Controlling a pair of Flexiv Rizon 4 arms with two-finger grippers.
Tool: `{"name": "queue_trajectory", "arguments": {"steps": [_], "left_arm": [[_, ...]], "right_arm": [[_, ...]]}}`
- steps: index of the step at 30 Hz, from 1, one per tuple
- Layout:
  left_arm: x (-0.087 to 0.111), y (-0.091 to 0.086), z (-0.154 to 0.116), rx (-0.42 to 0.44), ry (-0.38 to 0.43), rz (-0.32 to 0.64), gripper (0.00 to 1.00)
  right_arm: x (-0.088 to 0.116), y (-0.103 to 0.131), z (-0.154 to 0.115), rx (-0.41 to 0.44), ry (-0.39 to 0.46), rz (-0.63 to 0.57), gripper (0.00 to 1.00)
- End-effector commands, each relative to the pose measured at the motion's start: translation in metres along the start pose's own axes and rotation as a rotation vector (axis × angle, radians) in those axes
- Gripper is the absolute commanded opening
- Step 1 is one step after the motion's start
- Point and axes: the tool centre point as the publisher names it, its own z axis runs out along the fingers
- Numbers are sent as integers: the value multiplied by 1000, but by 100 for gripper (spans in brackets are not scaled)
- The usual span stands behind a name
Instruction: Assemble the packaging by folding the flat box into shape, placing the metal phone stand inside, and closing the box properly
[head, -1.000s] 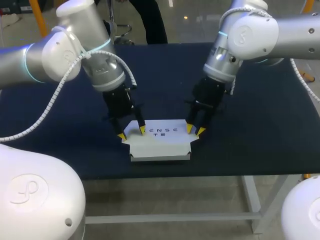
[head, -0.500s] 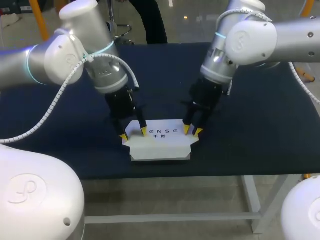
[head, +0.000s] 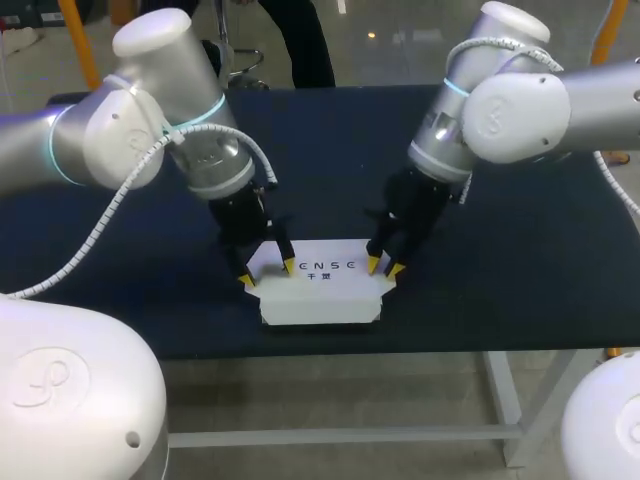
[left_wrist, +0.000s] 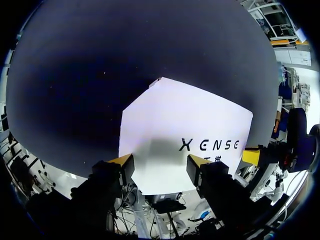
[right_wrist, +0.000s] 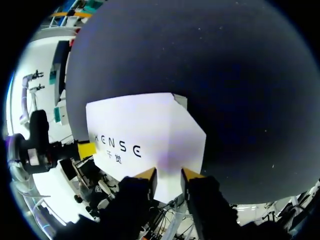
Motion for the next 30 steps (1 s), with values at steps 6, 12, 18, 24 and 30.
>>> {"name": "queue_trajectory", "arguments": {"steps": [6, 12, 18, 24, 30], "left_arm": [[-3, 3, 6, 58, 24, 17, 75], [-6, 3, 8, 101, 62, 50, 76], [-9, 3, 10, 129, 104, 88, 76], [-9, 3, 12, 145, 129, 116, 70], [-7, 2, 14, 154, 144, 133, 69]], "right_arm": [[-2, -7, 3, -89, 19, -15, 37], [-1, -6, 5, -114, 30, -18, 38], [-1, -5, 6, -128, 44, -16, 36], [-3, -5, 8, -134, 58, -13, 36], [-6, -5, 10, -159, 89, -7, 37]]}}
